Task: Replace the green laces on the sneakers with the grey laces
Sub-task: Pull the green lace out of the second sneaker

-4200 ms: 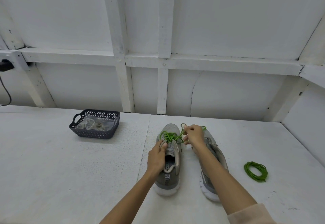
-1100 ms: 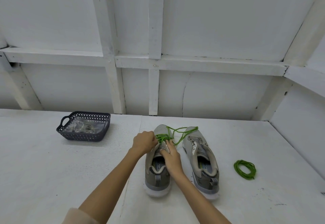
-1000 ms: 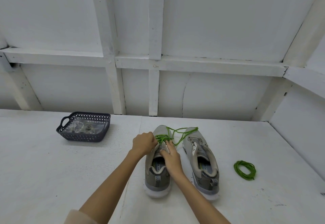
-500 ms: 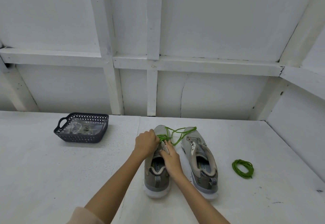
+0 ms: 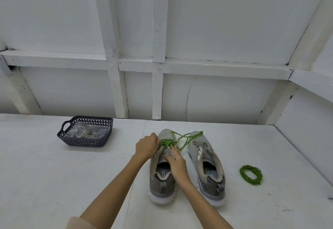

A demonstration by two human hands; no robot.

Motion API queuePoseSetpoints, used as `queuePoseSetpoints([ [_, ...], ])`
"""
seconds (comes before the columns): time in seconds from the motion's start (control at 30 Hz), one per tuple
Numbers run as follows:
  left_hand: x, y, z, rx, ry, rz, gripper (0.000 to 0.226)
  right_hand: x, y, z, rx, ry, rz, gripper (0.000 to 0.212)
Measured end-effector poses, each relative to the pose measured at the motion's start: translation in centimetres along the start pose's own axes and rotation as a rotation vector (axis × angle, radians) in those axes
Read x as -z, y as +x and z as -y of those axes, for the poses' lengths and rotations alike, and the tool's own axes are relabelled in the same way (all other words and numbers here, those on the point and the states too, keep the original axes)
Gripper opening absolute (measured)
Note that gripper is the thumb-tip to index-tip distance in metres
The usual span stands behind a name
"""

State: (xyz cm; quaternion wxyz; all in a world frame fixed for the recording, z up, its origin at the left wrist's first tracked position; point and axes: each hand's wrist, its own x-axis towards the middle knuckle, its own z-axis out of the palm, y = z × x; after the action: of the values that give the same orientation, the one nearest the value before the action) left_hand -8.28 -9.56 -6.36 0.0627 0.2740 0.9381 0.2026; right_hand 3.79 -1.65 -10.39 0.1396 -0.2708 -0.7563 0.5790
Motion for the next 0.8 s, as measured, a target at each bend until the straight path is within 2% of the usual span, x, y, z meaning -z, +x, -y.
queuePoseSetpoints([
  [0.13, 0.24, -0.02, 0.92, 0.016, -0.096, 0.089, 0.038, -0.08, 0.03, -0.03, -0.002, 0.009, -0.003, 0.053],
  [0.2, 0.29, 0.01, 1.07, -0.013, -0.086, 0.096, 0.03, -0.14, 0.05, -0.01, -0.007, 0.019, -0.005, 0.053],
  [0.27, 0.31, -0.13, 0.94, -0.013, -0.121, 0.038, 0.023, -0.17, 0.06, -0.01, -0.008, 0.026, -0.009, 0.053],
  [0.4, 0.03, -0.71, 0.46, 0.047, -0.283, -0.055, 0.024, -0.17, -0.03, -0.04, -0.006, 0.031, -0.009, 0.053],
  [0.5, 0.08, -0.92, 0.52, 0.033, -0.19, -0.019, 0.034, -0.2, 0.0, 0.0, -0.005, 0.028, -0.012, 0.053],
  [0.57, 0.2, -0.79, 0.68, 0.03, -0.165, -0.03, 0.033, -0.21, 0.02, -0.02, -0.009, 0.029, -0.011, 0.053],
  [0.7, 0.47, -0.73, 0.71, 0.078, -0.256, -0.2, 0.034, -0.04, -0.11, -0.07, -0.002, 0.025, -0.01, 0.053],
  [0.8, 0.17, -0.65, 0.89, 0.076, -0.269, -0.088, 0.044, -0.03, -0.11, -0.1, 0.001, 0.025, -0.011, 0.053],
])
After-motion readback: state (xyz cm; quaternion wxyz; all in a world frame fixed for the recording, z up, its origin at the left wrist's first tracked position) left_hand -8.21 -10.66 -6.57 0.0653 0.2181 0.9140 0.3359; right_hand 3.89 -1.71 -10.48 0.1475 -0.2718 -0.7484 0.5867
